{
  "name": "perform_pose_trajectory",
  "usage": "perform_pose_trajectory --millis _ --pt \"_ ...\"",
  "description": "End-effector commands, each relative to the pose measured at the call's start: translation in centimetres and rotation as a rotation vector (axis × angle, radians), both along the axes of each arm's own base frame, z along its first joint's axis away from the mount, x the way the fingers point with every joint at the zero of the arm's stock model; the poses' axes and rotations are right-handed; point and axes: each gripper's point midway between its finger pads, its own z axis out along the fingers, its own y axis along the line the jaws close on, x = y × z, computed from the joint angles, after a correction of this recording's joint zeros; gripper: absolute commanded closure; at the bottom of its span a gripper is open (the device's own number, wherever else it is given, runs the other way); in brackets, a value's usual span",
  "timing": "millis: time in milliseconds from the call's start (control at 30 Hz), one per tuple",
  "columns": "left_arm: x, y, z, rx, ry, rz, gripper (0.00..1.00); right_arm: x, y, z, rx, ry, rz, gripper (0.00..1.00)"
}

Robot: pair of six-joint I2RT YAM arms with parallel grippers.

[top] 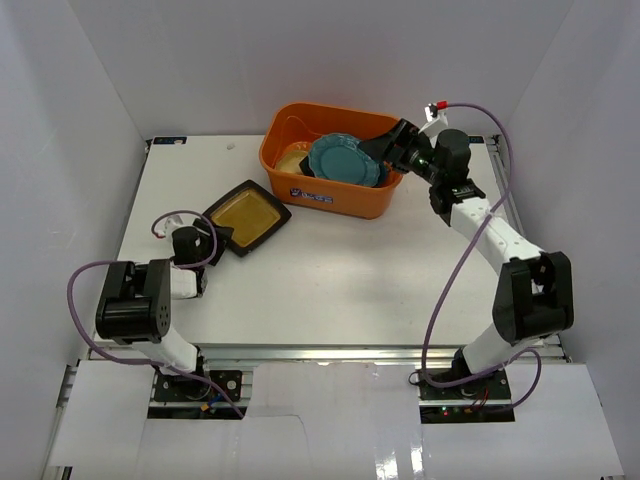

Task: Place the plates into the plastic bin on the countertop

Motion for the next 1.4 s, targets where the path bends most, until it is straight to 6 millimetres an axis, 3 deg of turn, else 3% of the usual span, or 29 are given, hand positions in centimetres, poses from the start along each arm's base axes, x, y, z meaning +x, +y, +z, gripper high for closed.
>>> perform_pose_trajectory --millis 0,33,133,167,233,267,367,400,600,633,700,733,800,833,867,933,967,1000,1033,1133,1367 --pt "0.6 -0.2 0.0 -0.033 -0.058 -0.013 0.32 -3.0 0.8 2.3 0.041 -0.095 0.09 0.1" --pt "0.7 0.0 0.0 -0.035 -0.067 -0.004 0.35 -3.5 0.8 1.5 0.039 -0.079 0.097 0.1" --pt "0.5 0.6 -1.3 -0.05 -0.044 0.021 0.49 -5.1 0.7 2.0 0.053 -0.1 0.111 0.1" --pt "0.4 0.8 -1.7 -0.067 -0.048 0.037 0.52 -5.7 0.7 1.1 0.051 -0.084 0.116 0.1" --pt "0.5 0.8 -2.1 -0.098 -0.055 0.039 0.53 -6.7 0.8 1.7 0.06 -0.104 0.124 0.1" --pt "0.8 0.5 -1.6 -0.118 -0.089 0.026 0.55 -7.3 1.0 1.0 0.058 -0.092 0.131 0.1" --pt "0.5 0.6 -2.4 -0.129 -0.094 0.04 0.82 -8.5 1.3 0.9 0.042 -0.101 0.147 0.1" --pt "0.4 0.8 -2.4 -0.132 -0.094 0.045 0.98 -8.8 1.3 0.4 0.037 -0.091 0.15 0.1" --pt "-2.1 1.5 -0.3 -0.101 -0.125 0.07 1.0 -11.3 2.0 -1.0 0.012 -0.089 0.166 0.1" --pt "-2.6 1.7 1.3 -0.094 -0.146 0.078 1.0 -11.7 2.2 -1.4 0.007 -0.087 0.169 0.1" --pt "-4.1 1.9 1.9 -0.083 -0.146 0.1 1.0 -12.6 3.1 -1.9 -0.002 -0.088 0.179 0.1" --pt "-4.7 1.9 4.1 -0.081 -0.196 0.099 1.0 -13.4 3.8 -2.6 -0.01 -0.08 0.202 0.1" --pt "-5.7 1.6 5.6 -0.086 -0.225 0.09 1.0 -14.1 4.6 -3.5 -0.026 -0.068 0.237 0.1" --pt "-6.5 1.4 5.4 -0.082 -0.189 0.083 1.0 -14.8 5.3 -4.1 -0.037 -0.064 0.265 0.1" --pt "-6.8 1.3 8.7 -0.075 -0.282 0.071 1.0 -15.3 5.7 -4.5 -0.041 -0.056 0.29 0.1" --pt "-7.5 0.6 10.6 -0.062 -0.294 0.024 1.0 -16.0 6.1 -5.4 -0.048 -0.036 0.323 0.1" --pt "-8.0 0.3 13.3 -0.051 -0.36 -0.001 1.0 -16.5 6.4 -5.8 -0.049 -0.022 0.357 0.1" --pt "-8.5 -0.1 13.4 -0.05 -0.329 -0.025 1.0 -16.8 6.5 -6.0 -0.052 -0.014 0.375 0.1" --pt "-8.7 -1.0 16.0 -0.046 -0.37 -0.08 1.0 -17.2 6.7 -6.2 -0.066 -0.017 0.395 0.1" --pt "-10.2 -3.5 19.8 -0.018 -0.412 -0.224 1.0 -18.2 7.2 -6.9 -0.107 -0.004 0.456 0.1" --pt "-13.8 -8.1 24.8 0.007 -0.486 -0.512 1.0 -19.5 8.3 -6.4 -0.133 -0.009 0.545 0.1"
